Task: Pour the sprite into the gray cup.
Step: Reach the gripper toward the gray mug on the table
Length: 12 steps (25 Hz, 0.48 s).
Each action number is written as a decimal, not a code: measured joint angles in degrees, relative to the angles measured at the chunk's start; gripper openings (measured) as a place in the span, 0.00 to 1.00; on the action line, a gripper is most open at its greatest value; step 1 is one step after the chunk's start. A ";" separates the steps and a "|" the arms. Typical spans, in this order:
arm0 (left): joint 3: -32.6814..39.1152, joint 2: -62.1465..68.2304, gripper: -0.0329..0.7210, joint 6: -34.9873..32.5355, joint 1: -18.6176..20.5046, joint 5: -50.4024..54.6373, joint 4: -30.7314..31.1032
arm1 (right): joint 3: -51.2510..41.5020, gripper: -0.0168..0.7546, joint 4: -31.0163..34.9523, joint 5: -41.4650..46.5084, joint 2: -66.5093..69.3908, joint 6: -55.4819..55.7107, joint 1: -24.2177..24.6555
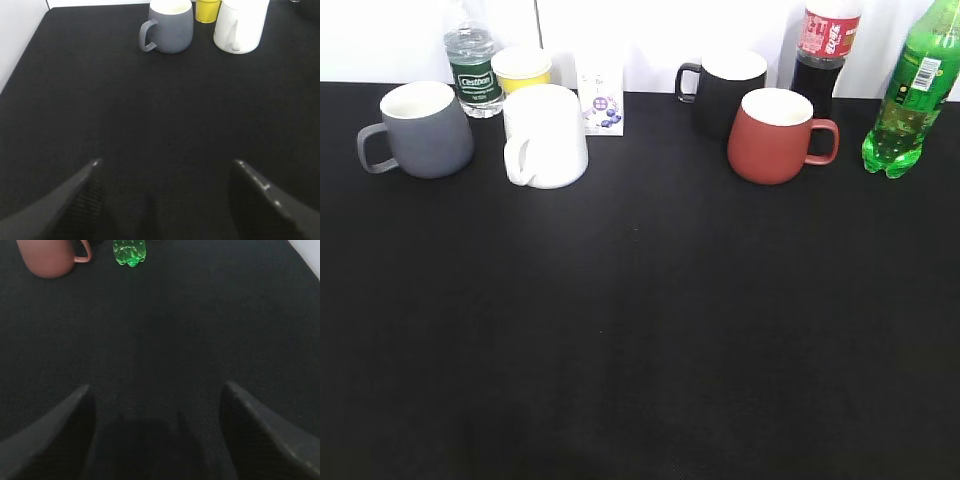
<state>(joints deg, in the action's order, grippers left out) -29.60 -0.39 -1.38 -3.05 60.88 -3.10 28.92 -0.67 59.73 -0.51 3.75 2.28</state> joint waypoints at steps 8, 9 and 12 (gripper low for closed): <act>-0.16 0.00 0.78 0.00 0.00 -0.39 -0.90 | 0.00 0.78 0.00 0.00 0.00 0.00 0.00; -0.99 0.00 0.78 0.00 0.00 -2.90 -1.17 | 0.00 0.78 0.00 0.00 0.00 0.00 0.00; 1.35 1.18 0.77 0.00 0.00 -23.71 1.04 | 0.00 0.78 0.00 0.00 0.00 0.00 0.00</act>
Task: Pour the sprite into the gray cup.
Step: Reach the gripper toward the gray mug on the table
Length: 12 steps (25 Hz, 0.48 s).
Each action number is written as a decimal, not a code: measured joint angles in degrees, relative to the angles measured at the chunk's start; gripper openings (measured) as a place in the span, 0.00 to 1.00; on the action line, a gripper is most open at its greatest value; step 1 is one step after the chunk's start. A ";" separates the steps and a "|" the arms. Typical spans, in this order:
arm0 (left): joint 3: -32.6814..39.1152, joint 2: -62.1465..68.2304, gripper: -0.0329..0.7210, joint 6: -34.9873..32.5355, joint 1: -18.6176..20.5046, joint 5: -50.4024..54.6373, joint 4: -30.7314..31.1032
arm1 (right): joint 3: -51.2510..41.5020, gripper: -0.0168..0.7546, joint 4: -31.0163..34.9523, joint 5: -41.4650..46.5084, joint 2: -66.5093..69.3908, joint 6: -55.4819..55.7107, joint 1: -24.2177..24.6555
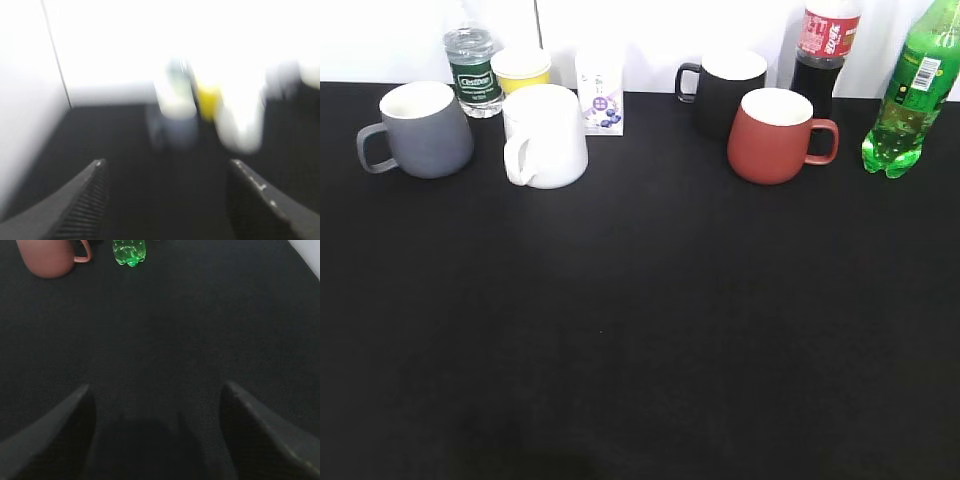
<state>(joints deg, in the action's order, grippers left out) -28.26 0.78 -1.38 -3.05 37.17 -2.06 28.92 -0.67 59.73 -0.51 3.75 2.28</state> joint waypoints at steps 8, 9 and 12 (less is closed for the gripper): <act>16.64 42.33 0.65 0.00 0.00 -61.11 -0.44 | 0.00 0.78 0.00 0.00 0.00 0.00 0.00; 16.64 50.48 0.64 0.00 0.00 -67.93 -0.44 | 0.00 0.78 0.00 0.00 0.00 0.00 0.00; 15.20 71.89 0.64 0.00 0.00 -80.69 -0.44 | 0.00 0.78 0.00 0.00 0.00 0.00 0.00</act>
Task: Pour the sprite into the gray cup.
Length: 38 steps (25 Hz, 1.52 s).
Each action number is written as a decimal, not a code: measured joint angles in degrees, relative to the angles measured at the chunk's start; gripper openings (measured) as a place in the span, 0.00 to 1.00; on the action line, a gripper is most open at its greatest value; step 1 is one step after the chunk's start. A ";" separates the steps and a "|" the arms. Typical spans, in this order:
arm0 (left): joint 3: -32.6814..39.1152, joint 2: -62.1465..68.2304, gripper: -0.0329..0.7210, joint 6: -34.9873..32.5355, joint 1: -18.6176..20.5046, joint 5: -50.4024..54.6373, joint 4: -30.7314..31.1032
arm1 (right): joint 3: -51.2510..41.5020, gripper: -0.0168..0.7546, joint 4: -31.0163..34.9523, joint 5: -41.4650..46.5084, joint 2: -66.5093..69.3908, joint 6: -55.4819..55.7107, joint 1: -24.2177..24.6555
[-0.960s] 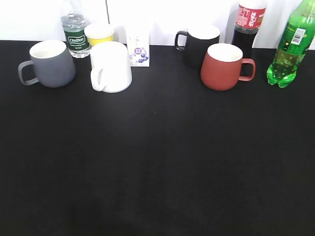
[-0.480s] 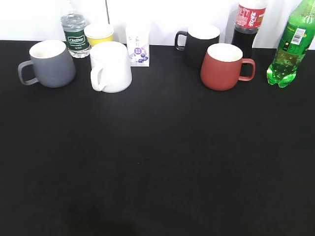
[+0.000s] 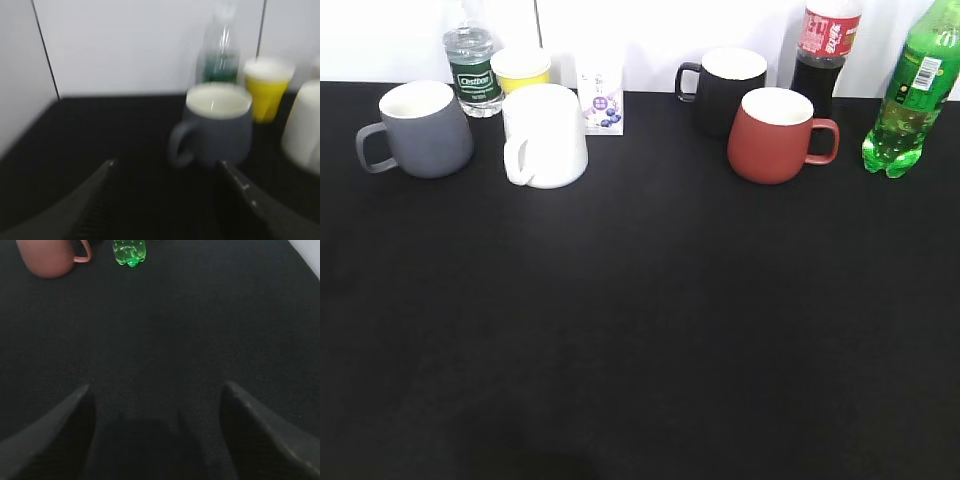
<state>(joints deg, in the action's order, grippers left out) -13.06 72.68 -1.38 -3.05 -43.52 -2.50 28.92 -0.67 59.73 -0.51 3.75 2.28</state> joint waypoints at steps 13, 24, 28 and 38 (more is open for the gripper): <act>-30.35 42.31 0.57 0.00 0.12 -8.91 -1.87 | 0.00 0.78 0.00 0.00 0.00 0.00 0.00; -33.83 45.42 0.17 -0.47 0.18 -11.91 -2.08 | 0.00 0.78 0.00 0.00 0.00 0.00 0.00; -20.50 31.70 0.17 -0.47 -0.98 -13.61 -1.03 | 0.00 0.78 0.00 0.00 0.00 0.00 0.00; -10.63 18.02 0.16 -0.47 -13.48 -10.57 0.72 | 0.80 0.78 0.67 -1.84 4.67 0.00 0.00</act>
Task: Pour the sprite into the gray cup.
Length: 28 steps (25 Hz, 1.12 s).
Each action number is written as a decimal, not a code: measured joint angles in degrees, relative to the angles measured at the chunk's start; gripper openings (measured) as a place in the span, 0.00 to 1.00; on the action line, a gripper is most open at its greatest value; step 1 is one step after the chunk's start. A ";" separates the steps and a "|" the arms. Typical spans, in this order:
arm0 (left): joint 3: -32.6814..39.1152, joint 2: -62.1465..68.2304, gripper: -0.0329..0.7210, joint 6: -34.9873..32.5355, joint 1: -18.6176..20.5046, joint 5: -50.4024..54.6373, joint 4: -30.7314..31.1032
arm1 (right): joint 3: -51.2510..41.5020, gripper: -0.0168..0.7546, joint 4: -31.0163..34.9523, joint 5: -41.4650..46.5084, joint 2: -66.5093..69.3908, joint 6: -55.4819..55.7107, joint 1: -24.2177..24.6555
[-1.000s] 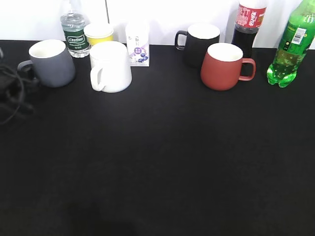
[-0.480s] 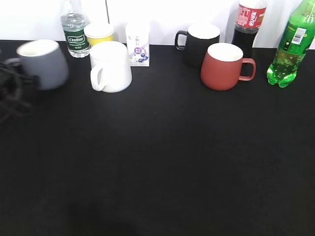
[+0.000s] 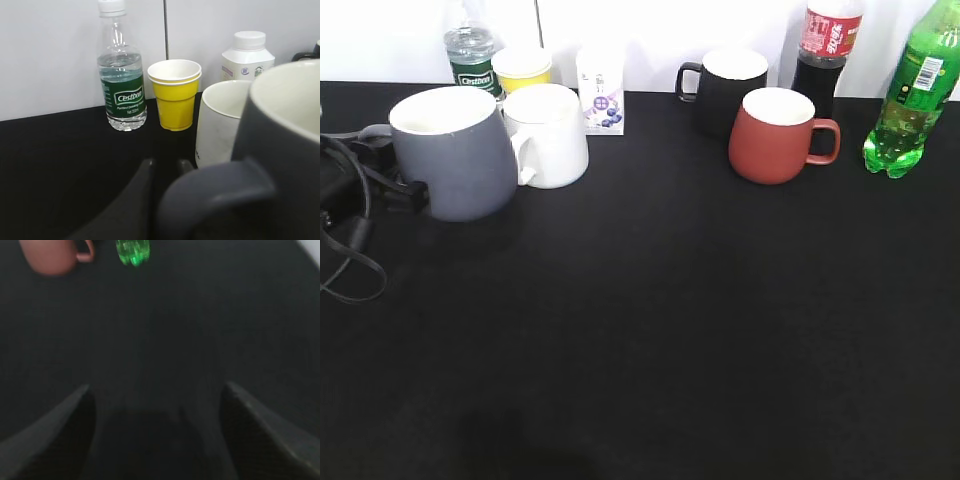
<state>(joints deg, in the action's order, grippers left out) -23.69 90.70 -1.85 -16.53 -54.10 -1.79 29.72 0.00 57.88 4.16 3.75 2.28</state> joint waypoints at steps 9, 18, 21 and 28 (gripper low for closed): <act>0.00 -0.06 0.16 -0.02 -0.12 0.03 3.34 | -6.05 0.78 -3.21 -74.90 47.05 0.04 0.00; 0.00 -0.06 0.16 -0.08 -0.12 0.03 3.39 | 3.45 0.90 -5.67 -117.71 99.57 2.50 0.07; 0.00 -0.06 0.16 -0.10 -0.12 -0.02 3.39 | 10.38 0.90 -6.88 -117.82 107.13 2.50 0.07; 0.00 -0.06 0.15 -0.10 -0.12 -0.02 3.39 | 21.72 0.87 -7.93 -117.99 117.28 2.52 0.07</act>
<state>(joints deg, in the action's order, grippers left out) -23.69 90.64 -1.95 -16.65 -54.12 1.61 51.44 -7.93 -60.10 121.43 6.27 2.35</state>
